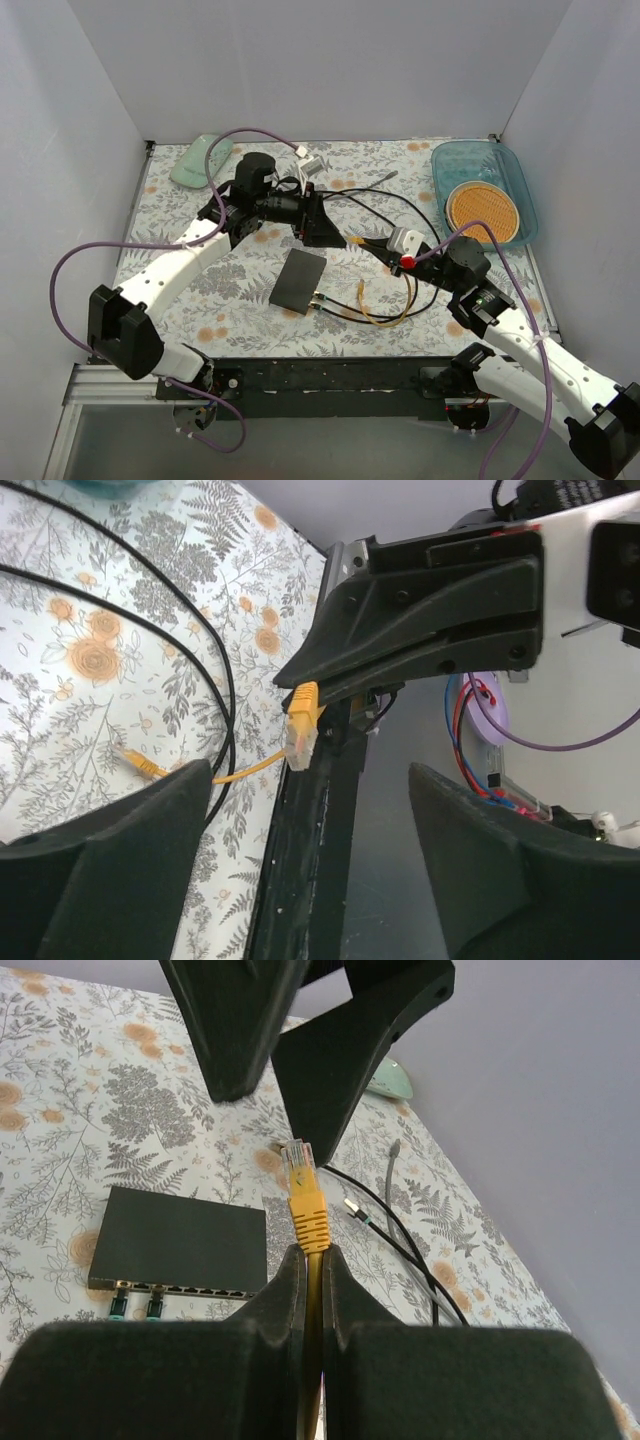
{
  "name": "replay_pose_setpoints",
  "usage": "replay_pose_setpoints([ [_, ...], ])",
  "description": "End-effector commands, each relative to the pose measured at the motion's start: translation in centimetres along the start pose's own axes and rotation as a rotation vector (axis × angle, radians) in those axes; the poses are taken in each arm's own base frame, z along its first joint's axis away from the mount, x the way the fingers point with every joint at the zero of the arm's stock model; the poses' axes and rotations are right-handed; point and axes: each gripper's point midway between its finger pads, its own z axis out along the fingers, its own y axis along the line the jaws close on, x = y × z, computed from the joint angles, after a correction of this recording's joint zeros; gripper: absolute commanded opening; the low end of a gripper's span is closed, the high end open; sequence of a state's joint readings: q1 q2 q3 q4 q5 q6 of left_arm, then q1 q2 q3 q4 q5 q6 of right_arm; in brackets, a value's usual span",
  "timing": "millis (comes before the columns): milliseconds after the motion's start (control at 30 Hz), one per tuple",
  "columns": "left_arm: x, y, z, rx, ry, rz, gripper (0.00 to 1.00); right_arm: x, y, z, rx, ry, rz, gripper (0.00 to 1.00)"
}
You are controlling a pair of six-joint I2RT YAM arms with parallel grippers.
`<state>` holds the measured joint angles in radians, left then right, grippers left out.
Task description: Insert the plug into the switch port
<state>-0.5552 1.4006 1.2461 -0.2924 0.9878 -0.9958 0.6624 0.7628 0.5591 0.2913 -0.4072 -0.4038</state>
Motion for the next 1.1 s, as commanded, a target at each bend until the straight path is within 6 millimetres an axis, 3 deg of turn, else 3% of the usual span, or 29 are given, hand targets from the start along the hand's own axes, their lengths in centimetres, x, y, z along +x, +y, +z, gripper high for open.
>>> replay_pose_setpoints([
  [0, 0.6, 1.1, 1.2, -0.031, 0.027, -0.027, 0.70, -2.1, -1.0, 0.2, 0.031, -0.060, -0.033, 0.01],
  [267, -0.7, 1.1, 2.1, -0.021, -0.020, -0.035, 0.39, -1.6, -0.8, 0.5, 0.017, -0.040, -0.003, 0.01],
  [300, -0.8, 1.1, 2.2, -0.019, -0.025, -0.036, 0.30, -1.6, -0.9, 0.5, 0.020, -0.038, -0.002, 0.01],
  [400, -1.0, 0.7, 2.3, -0.009, -0.033, -0.032, 0.18, -1.3, -0.7, 0.7, 0.009, -0.021, 0.012, 0.01],
  [433, -1.1, 0.6, 2.3, -0.005, -0.034, -0.031, 0.05, -1.1, -0.7, 0.7, 0.008, -0.011, 0.021, 0.01],
  [467, -1.1, 0.5, 2.3, -0.002, -0.033, -0.030, 0.00, -0.9, -0.7, 0.9, 0.004, -0.006, 0.034, 0.01],
  [567, -0.8, 0.5, 2.3, -0.001, -0.024, -0.028, 0.00, -0.7, -0.6, 1.1, -0.006, 0.021, 0.064, 0.01],
  [667, -0.4, 0.9, 2.3, -0.024, -0.013, -0.023, 0.00, -0.6, -1.0, 1.4, 0.000, 0.048, 0.086, 0.33],
  [800, -0.1, 1.5, 2.2, -0.063, 0.000, -0.014, 0.00, -0.8, -1.4, 1.4, 0.015, 0.056, 0.088, 0.49],
  [933, 0.2, 2.1, 2.2, -0.093, 0.008, -0.018, 0.00, -0.8, -1.6, 1.5, 0.021, 0.066, 0.097, 0.51],
  [1067, 0.3, 2.0, 2.2, -0.084, 0.013, -0.019, 0.00, -0.2, -1.5, 1.9, 0.005, 0.103, 0.122, 0.35],
])
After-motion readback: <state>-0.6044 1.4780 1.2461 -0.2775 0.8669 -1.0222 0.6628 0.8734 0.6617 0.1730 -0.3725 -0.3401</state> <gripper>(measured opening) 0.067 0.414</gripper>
